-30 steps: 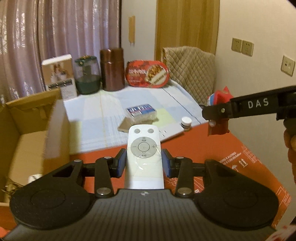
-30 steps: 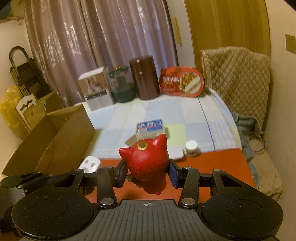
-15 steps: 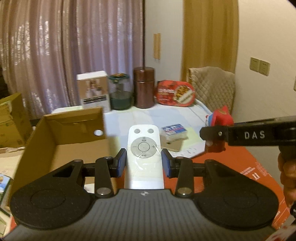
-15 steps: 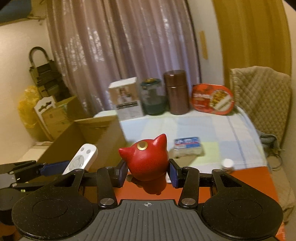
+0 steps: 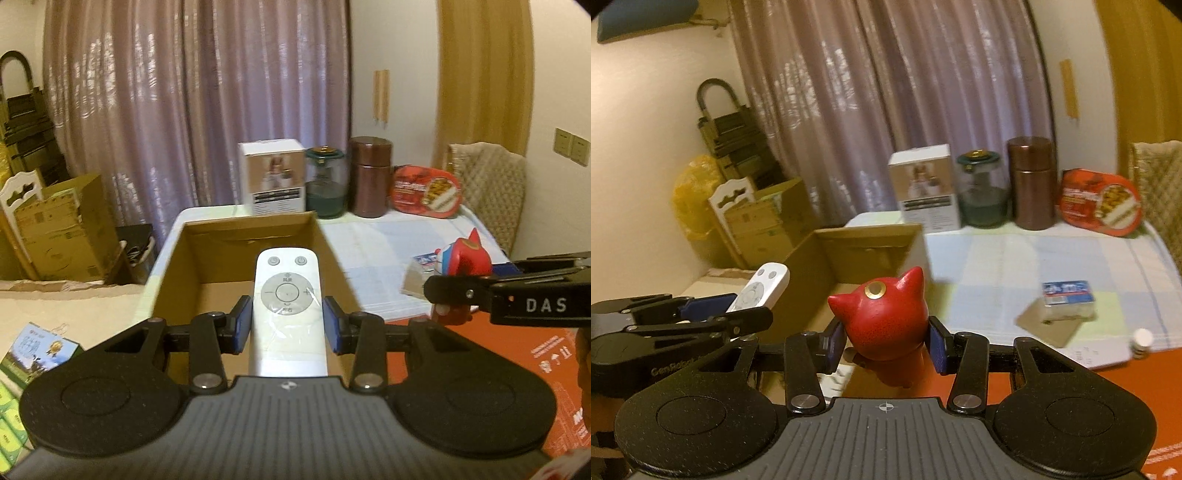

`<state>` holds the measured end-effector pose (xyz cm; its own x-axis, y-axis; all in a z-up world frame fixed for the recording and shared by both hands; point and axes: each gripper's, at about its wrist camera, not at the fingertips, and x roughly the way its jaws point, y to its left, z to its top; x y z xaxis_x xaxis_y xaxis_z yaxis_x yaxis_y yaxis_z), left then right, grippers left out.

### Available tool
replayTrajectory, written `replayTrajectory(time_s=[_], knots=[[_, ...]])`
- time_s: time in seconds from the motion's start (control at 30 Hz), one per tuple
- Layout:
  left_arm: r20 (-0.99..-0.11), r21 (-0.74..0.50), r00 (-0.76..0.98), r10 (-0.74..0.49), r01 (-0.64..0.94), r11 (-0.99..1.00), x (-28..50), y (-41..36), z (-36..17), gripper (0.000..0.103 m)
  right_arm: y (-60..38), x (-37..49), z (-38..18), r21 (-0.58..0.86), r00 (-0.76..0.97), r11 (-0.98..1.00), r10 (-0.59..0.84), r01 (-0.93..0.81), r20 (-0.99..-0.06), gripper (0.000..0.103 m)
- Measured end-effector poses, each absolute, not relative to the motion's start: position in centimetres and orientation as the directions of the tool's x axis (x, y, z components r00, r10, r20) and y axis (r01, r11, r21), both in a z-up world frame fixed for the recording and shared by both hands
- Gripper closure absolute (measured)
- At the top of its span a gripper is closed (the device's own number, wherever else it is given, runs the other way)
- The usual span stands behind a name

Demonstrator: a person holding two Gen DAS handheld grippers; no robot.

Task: Organize rigid objects
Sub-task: 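Lift the remote and red figurine and carry both toward the cardboard box, then lower the remote into the box with the left gripper while the right gripper releases the figurine inside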

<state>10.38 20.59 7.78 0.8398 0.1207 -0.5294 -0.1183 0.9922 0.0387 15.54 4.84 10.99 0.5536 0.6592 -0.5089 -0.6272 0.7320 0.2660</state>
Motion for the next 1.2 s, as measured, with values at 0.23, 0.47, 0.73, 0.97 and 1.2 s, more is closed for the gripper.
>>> replayTrajectory(time_s=[0.23, 0.47, 0.73, 0.97, 1.2], knots=[[-0.542, 0.036, 0.826, 0.153, -0.159, 0.987, 10.6, 24.2, 7.4, 0.068, 8.1, 16.2, 10.5, 0.255, 0.525, 0.703, 0.682, -0.664, -0.51, 0.06], [-0.563, 0.041, 0.811, 0.158, -0.164, 0.986, 12.3, 26.3, 6.6, 0.068, 10.8, 17.8, 9.4, 0.239, 0.503, 0.686, 0.687, -0.687, -0.525, 0.06], [-0.594, 0.03, 0.791, 0.148, -0.162, 0.986, 14.7, 27.9, 4.9, 0.068, 13.9, 20.1, 7.3, 0.236, 0.472, 0.675, 0.684, -0.699, -0.557, 0.06], [-0.615, 0.035, 0.776, 0.141, -0.152, 0.988, 16.3, 28.9, 3.8, 0.068, 16.1, 21.6, 6.4, 0.232, 0.461, 0.675, 0.676, -0.701, -0.575, 0.06], [-0.624, 0.026, 0.771, 0.124, -0.138, 0.99, 17.5, 29.4, 3.4, 0.068, 16.5, 22.6, 5.8, 0.231, 0.462, 0.685, 0.664, -0.69, -0.588, 0.06]])
